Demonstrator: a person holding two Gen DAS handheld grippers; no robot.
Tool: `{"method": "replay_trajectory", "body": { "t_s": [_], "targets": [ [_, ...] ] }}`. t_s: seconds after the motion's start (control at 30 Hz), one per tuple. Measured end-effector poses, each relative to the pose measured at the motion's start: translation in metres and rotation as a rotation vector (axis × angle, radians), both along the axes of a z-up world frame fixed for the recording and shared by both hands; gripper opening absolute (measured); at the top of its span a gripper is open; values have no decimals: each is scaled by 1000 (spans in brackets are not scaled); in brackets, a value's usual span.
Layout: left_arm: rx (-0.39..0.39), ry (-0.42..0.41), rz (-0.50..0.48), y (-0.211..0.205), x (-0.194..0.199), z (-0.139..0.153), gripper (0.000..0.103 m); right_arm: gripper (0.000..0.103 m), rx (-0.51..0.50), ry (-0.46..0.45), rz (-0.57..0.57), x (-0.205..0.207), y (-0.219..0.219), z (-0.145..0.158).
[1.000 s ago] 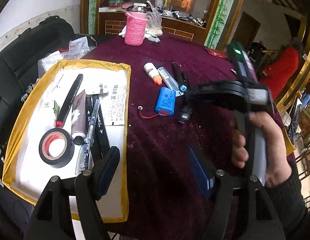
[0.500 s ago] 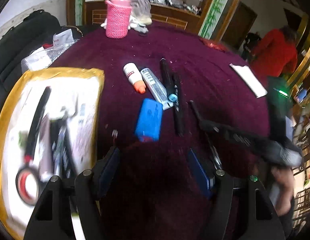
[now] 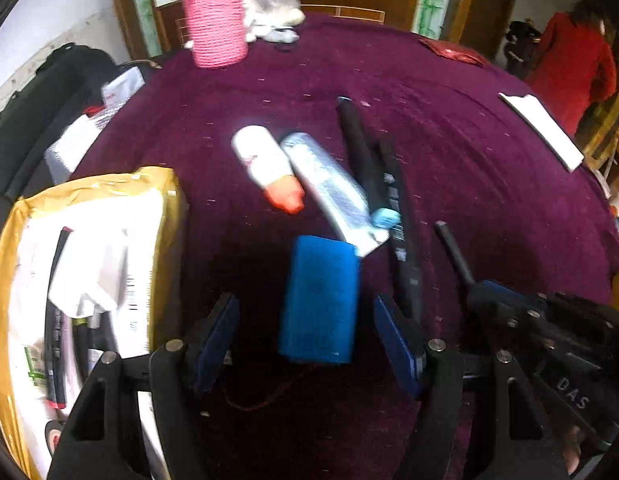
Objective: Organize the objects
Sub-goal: 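Grasp the blue battery with the left tool while the right tool lifts the black pen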
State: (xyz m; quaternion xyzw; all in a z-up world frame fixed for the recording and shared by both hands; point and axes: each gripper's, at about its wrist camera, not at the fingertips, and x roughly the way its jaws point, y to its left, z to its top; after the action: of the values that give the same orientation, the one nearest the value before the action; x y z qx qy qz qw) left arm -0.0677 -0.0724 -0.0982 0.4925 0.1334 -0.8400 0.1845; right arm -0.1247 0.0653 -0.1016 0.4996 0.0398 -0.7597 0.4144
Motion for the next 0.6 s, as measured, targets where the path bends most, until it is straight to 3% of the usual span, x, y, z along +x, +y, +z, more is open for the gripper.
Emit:
{"method": "replay_trajectory", "body": {
  "t_s": [0.07, 0.13, 0.2, 0.3, 0.5, 0.6],
  "targets": [
    [-68, -14, 5, 7, -4, -3, 66, 8, -3, -5, -2, 0, 0, 0],
    [-130, -39, 3, 12, -6, -7, 52, 8, 2, 2, -1, 1, -1, 0],
    [-83, -38, 4, 13, -3, -5, 35, 8, 4, 8, 0, 1, -1, 0],
    [-93, -61, 17, 17, 3, -2, 35, 8, -2, 8, 1, 1, -1, 0],
    [110, 19, 42, 21, 51, 12, 35, 8, 4, 26, 5, 3, -2, 0],
    [157, 71, 25, 35, 75, 24, 35, 8, -13, 9, 11, 2, 0, 0]
  ]
}}
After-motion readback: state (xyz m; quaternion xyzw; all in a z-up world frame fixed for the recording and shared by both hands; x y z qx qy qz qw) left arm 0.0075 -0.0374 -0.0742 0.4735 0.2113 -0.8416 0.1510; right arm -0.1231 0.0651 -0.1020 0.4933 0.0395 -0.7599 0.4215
